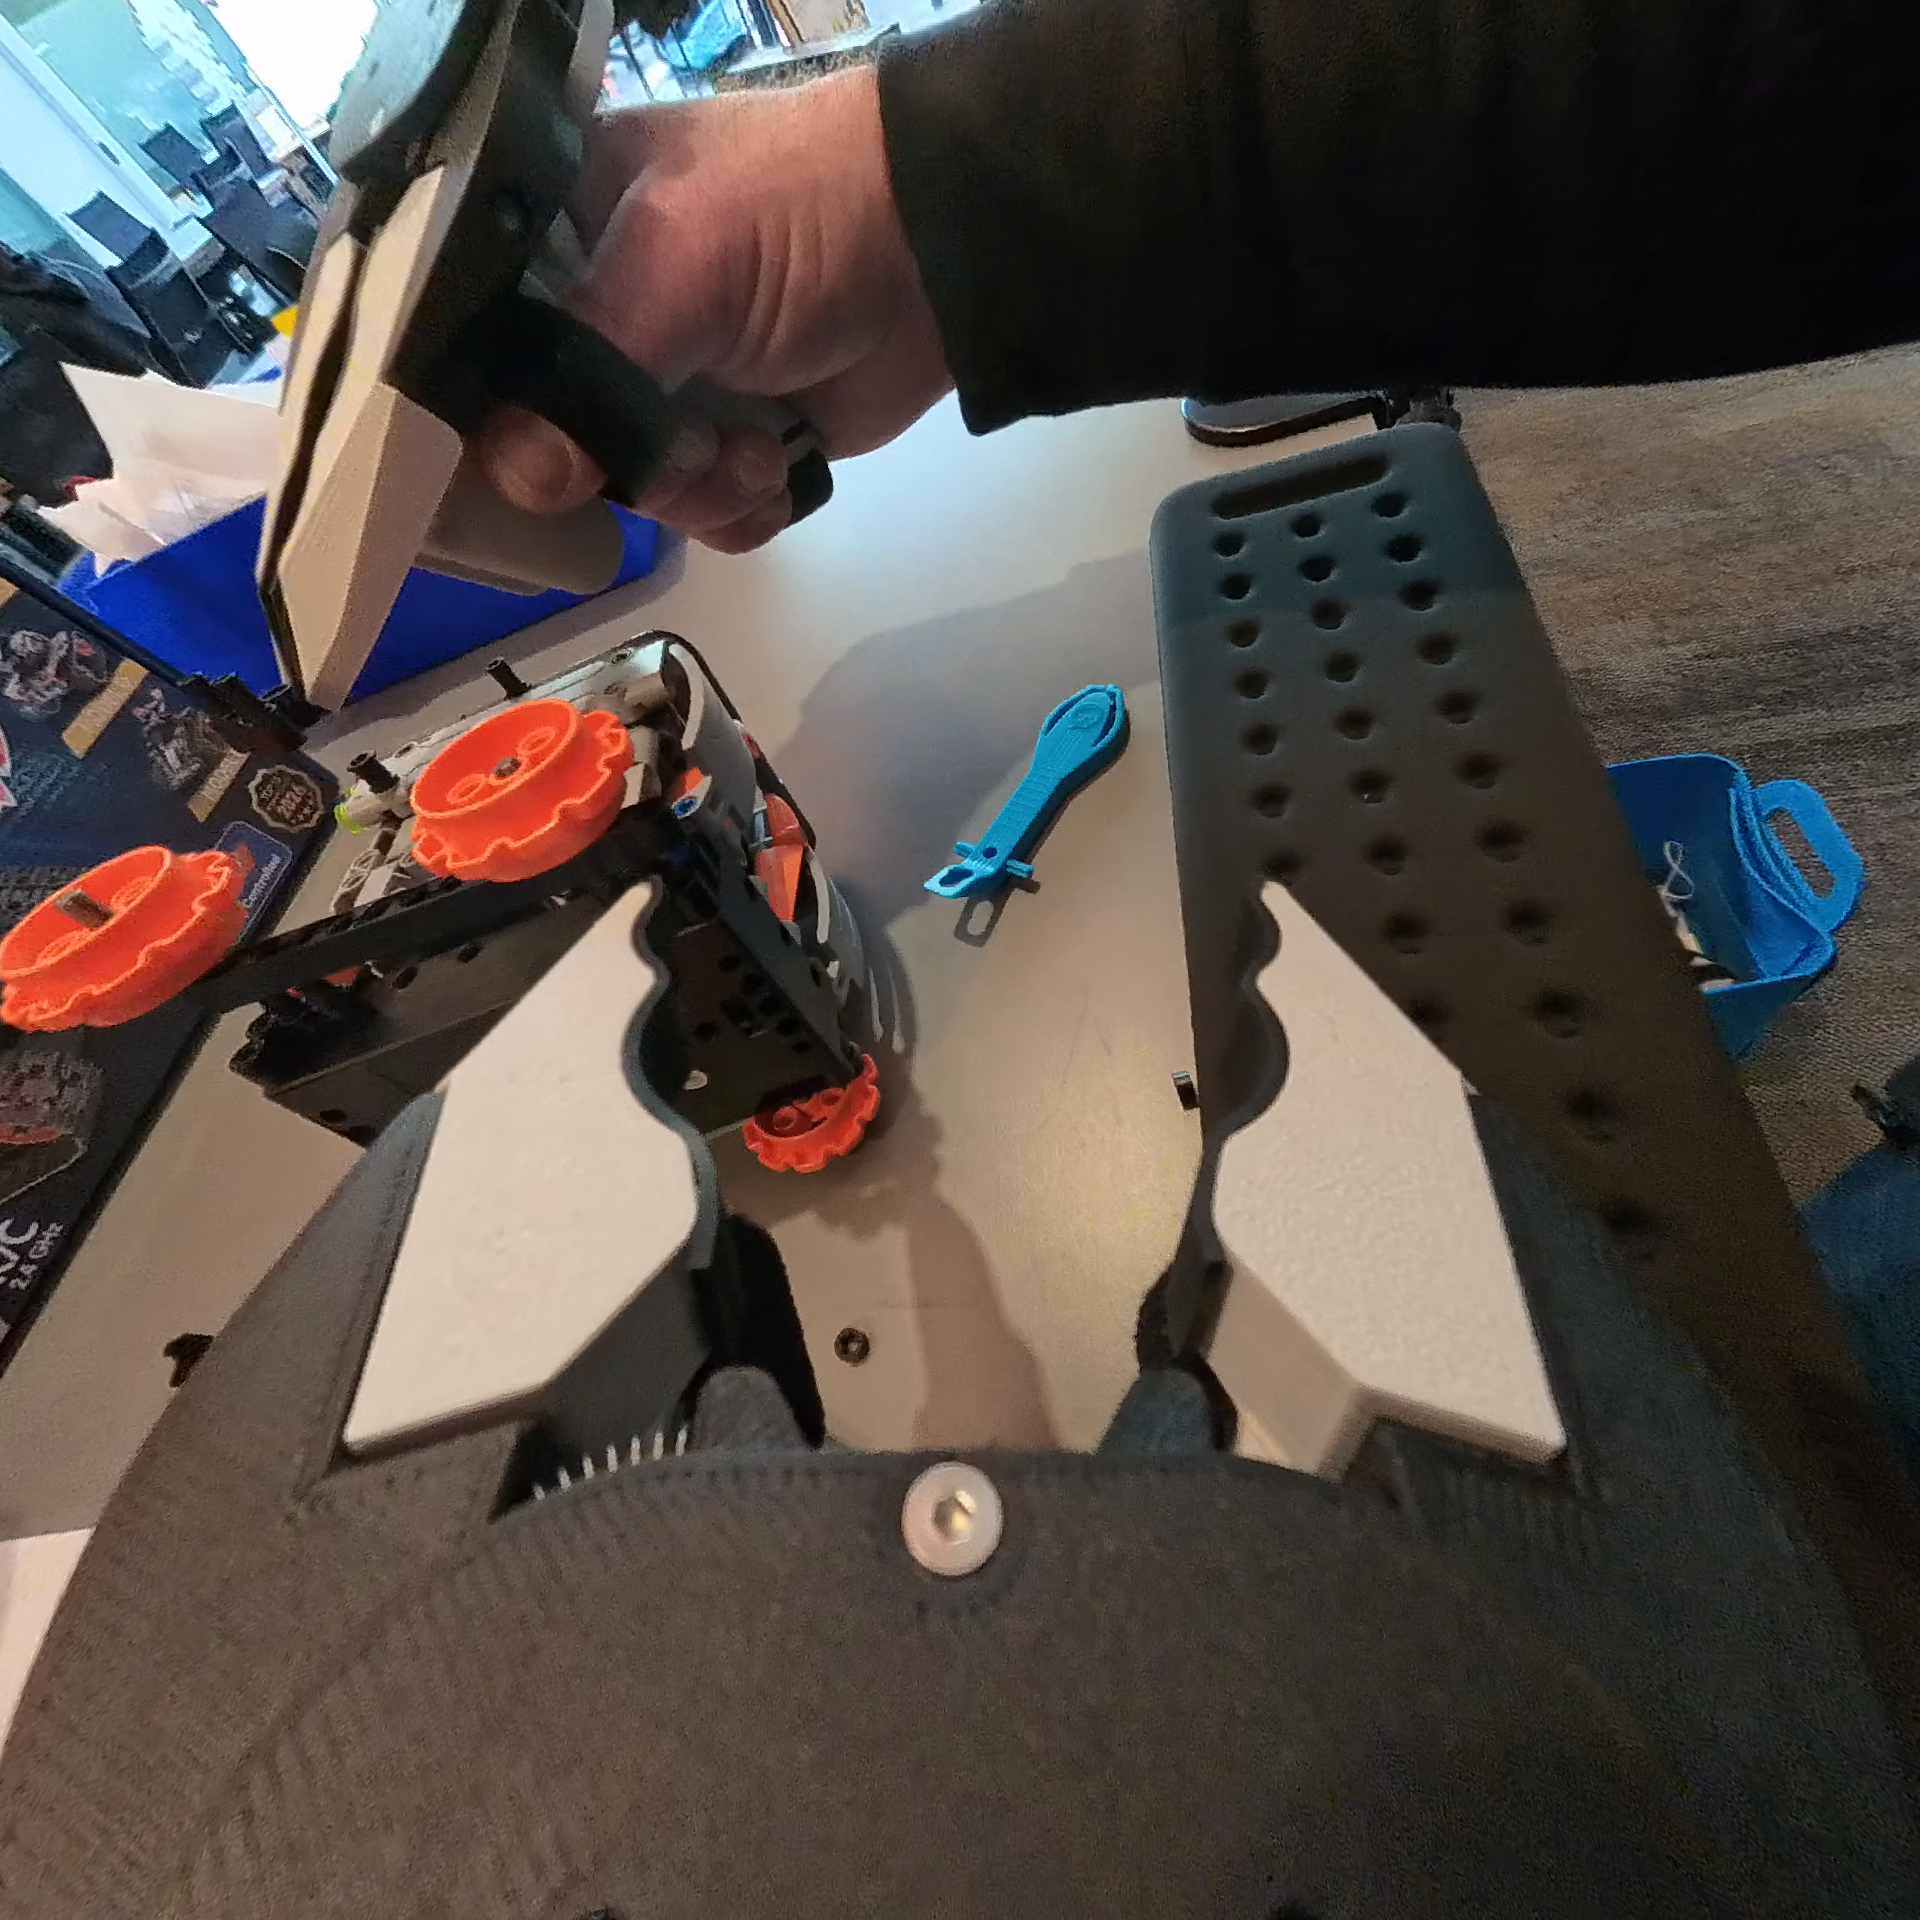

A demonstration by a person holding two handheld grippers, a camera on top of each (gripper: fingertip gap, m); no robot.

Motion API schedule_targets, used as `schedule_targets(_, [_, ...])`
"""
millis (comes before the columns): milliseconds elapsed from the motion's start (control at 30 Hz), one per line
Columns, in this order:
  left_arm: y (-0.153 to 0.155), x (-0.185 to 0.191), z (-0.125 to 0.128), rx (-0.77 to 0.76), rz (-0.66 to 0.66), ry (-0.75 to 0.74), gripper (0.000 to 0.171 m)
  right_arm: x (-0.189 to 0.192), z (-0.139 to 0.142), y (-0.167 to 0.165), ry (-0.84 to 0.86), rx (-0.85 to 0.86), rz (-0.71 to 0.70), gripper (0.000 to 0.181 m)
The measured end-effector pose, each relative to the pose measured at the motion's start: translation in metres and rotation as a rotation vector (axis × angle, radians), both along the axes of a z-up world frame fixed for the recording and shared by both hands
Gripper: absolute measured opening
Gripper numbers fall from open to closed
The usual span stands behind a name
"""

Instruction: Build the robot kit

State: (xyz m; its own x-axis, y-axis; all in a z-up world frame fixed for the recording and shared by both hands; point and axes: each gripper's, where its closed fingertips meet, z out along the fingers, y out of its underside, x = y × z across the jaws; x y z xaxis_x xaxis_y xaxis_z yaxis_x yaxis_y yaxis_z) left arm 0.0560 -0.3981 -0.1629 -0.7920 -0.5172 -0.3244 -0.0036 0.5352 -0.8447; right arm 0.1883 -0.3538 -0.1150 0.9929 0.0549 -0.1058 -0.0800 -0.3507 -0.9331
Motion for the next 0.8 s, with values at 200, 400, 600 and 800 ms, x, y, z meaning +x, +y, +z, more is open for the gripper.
schedule_targets(200, [-0.001, 0.0, 0.015, -0.068, -0.006, -0.037, 0.1, 0.001, 0.002, -0.003, 0.002, 0.017, 0.0, 0.004])
schedule_targets(400, [0.003, 0.008, 0.009, -0.067, 0.021, -0.004, 0.104, 0.003, 0.002, -0.005, 0.003, 0.021, 0.002, 0.004])
schedule_targets(600, [-0.001, 0.009, 0.007, -0.048, 0.013, -0.008, 0.104, 0.005, 0.002, -0.007, -0.001, 0.02, 0.002, 0.004])
schedule_targets(800, [0.006, 0.015, 0.01, -0.093, 0.033, 0.012, 0.104, 0.006, 0.003, -0.007, 0.003, 0.034, 0.004, 0.004])
